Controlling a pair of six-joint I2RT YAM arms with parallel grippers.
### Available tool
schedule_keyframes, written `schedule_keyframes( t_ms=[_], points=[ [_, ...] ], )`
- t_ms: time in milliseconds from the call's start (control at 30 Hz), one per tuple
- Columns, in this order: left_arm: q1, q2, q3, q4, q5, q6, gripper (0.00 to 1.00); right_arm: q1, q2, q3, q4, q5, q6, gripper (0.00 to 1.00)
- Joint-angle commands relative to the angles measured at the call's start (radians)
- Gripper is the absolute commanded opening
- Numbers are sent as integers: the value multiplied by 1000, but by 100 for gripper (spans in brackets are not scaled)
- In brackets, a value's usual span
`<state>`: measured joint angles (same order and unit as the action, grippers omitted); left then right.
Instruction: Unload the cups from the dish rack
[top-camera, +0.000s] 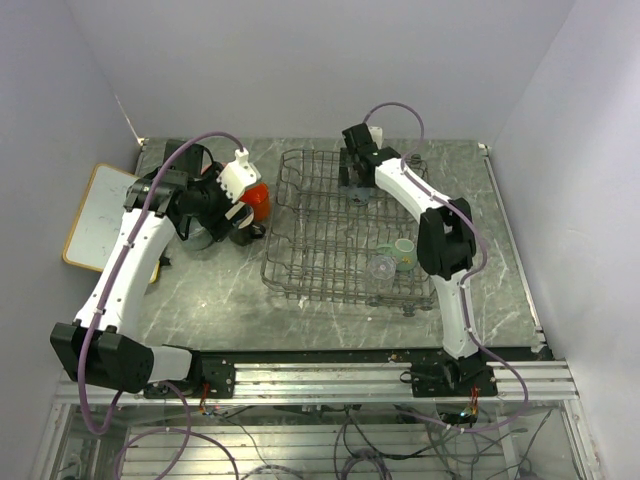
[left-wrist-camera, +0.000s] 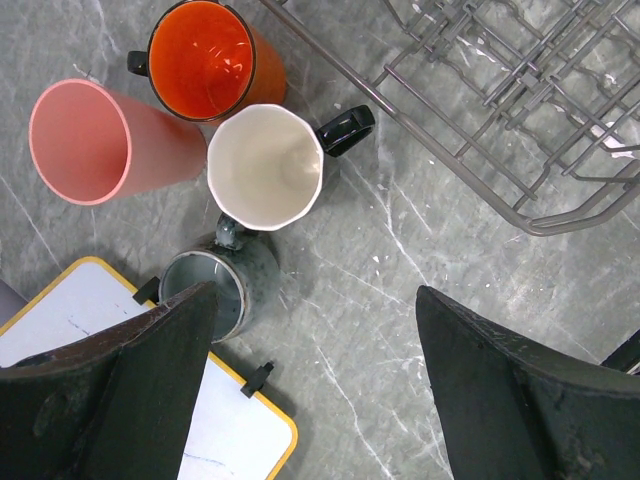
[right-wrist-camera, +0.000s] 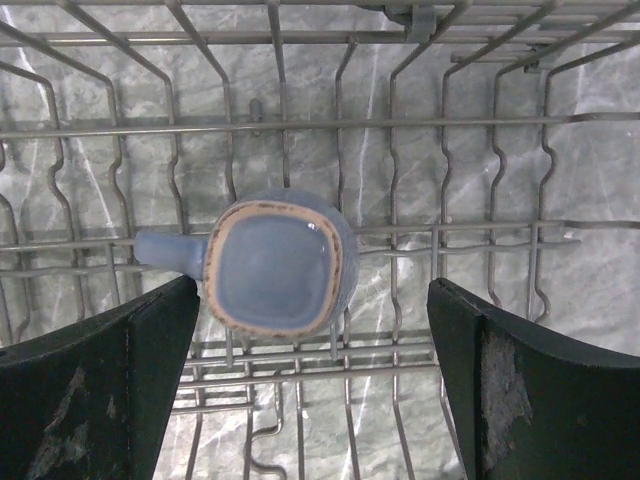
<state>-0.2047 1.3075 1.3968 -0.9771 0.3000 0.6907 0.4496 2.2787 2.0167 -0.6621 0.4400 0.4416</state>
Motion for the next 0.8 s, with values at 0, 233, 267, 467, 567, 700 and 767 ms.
schedule_keyframes(
  t_ms=[0,233,267,467,567,700,767],
  points=[
    [-5,-16,-4,-1,15,1,91,-33,24,-30,55,-107,-75,97],
    [-5,-8,7,-2,8,0,90,-46,-12,-121,182,-300,-182,92],
    [-5,-7,9,-3,9,0,90,-46,-15,-129,193,-310,-185,91],
    [-5,-7,15,-6,13,-3,90,-45,-25,-160,231,-343,-213,83],
    [-5,-7,7,-5,17,-3,90,-43,-50,-193,258,-332,-228,77],
    [-5,-7,1,-9,24,-3,90,-41,-69,-209,266,-302,-245,68],
    [-5,-9,1,-11,26,-2,90,-41,-73,-211,265,-292,-249,62]
  ],
)
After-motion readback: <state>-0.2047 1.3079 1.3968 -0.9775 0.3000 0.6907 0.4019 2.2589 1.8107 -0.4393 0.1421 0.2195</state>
